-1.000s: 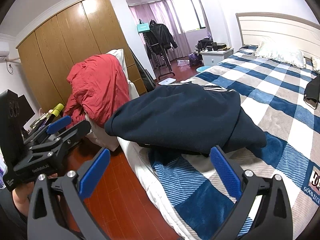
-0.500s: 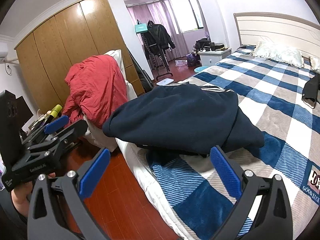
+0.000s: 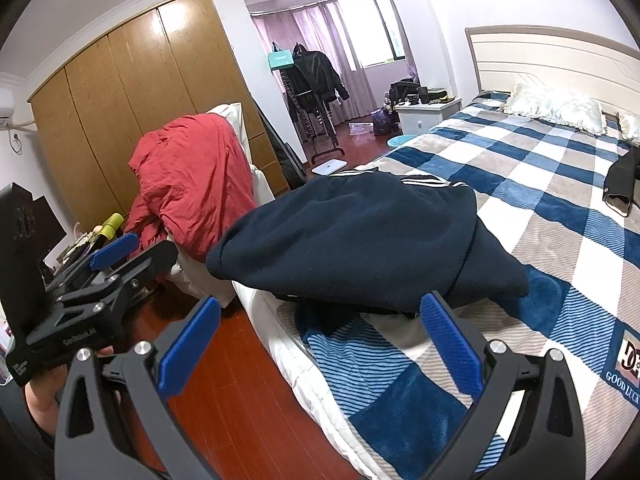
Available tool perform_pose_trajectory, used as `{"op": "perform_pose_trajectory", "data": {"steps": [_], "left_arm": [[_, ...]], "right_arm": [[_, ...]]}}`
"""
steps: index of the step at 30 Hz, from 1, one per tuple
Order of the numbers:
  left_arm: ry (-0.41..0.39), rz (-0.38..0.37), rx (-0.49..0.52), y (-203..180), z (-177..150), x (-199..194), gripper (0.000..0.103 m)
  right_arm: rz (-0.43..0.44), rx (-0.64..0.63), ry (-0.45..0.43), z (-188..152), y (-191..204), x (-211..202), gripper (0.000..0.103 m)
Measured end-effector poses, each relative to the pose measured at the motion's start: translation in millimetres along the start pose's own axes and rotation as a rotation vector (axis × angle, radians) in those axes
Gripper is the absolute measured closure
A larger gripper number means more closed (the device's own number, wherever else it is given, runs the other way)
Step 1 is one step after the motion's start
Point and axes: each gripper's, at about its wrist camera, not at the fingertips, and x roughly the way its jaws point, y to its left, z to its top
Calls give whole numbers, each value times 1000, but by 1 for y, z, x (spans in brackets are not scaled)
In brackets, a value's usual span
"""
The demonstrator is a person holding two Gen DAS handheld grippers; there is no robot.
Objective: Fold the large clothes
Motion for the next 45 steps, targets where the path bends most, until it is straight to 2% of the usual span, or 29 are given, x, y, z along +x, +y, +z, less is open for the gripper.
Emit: {"op": "perform_pose_trajectory", "data": {"steps": [16, 28, 45], "left_arm": [[-6, 13, 14, -3, -12, -8, 6], [-30, 5, -24, 3, -8, -19, 7], [-52, 4, 9, -11, -3, -30, 6]], "right_arm": [[-35, 70, -11, 3, -2, 8, 5], [-33, 26, 3, 3, 16, 8, 5], [-45, 17, -12, 1, 20, 1, 5]]}}
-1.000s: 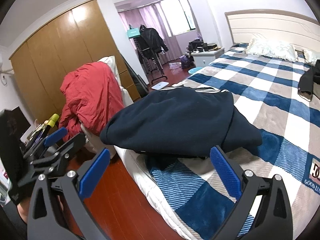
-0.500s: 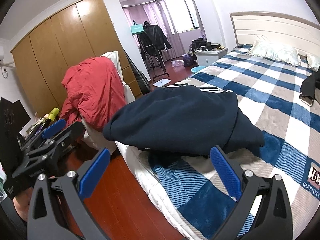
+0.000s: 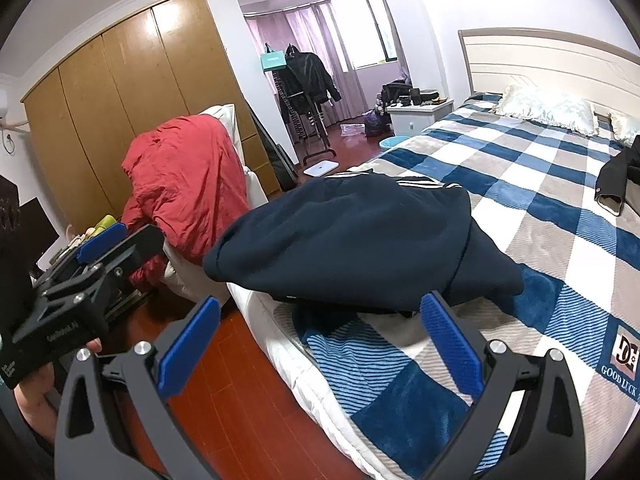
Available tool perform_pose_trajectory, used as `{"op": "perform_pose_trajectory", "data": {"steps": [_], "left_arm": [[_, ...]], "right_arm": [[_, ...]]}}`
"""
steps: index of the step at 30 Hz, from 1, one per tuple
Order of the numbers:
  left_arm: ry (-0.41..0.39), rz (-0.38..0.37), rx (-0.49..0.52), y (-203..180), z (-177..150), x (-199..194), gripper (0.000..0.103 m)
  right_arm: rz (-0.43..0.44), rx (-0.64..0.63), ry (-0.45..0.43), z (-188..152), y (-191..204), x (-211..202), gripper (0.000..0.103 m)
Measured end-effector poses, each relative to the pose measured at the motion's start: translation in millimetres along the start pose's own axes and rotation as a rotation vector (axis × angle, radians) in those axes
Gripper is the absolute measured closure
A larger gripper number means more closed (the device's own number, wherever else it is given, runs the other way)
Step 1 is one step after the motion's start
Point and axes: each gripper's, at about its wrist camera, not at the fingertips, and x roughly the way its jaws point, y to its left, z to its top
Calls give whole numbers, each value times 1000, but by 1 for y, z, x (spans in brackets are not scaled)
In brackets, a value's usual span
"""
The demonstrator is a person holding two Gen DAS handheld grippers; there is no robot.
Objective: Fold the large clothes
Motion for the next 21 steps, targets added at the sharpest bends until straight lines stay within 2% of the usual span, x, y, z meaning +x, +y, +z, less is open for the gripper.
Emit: {"op": "perform_pose_trajectory", "data": {"steps": [2, 6, 9, 13, 21], "left_arm": [[2, -5, -8, 0, 0, 0, 6], [27, 52, -95, 8, -4, 4, 6], [21, 35, -165, 20, -8, 4, 6], [28, 63, -153, 23, -10, 6, 6], [50, 66, -108, 18, -6, 8, 7]], "right_arm": [[2, -1, -1, -1, 0, 0, 5], [-4, -3, 3, -4, -2, 0, 5], [-7, 15, -1, -5, -7, -1, 5], [-14, 31, -7, -4, -12, -1, 5], [-3, 31, -11, -6, -12, -2, 5]]}}
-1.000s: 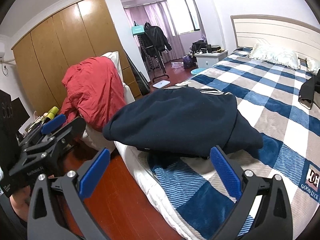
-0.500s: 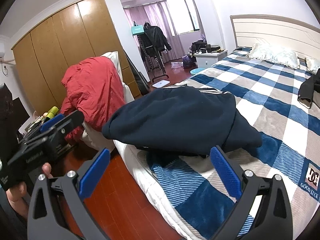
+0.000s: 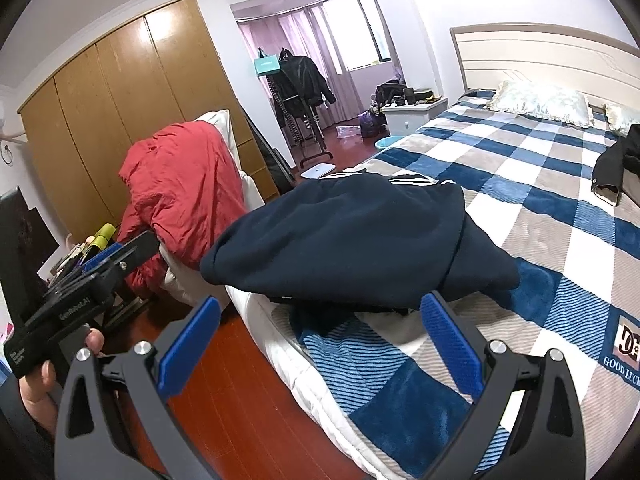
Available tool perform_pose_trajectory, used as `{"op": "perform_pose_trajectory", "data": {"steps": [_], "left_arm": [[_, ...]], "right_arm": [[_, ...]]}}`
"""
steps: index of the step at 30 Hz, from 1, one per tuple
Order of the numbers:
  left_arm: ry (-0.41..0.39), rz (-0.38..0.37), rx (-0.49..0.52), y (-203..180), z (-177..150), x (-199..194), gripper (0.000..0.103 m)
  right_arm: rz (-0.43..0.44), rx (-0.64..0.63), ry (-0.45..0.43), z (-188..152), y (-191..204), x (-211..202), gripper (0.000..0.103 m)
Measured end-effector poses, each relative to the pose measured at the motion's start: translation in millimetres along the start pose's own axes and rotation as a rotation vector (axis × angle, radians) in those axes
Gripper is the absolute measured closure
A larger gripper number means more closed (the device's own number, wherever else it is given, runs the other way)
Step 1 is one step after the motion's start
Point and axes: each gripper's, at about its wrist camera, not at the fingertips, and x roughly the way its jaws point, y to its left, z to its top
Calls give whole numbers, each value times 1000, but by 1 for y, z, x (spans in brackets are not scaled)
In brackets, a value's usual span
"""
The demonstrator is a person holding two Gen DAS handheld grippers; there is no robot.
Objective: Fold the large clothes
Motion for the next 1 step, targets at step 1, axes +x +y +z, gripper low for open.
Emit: {"op": "perform_pose_trajectory", "data": {"steps": [1], "left_arm": [[2, -1, 2, -1, -1, -1, 7]], "right_arm": [[2, -1, 0, 0, 0, 0, 5]]}}
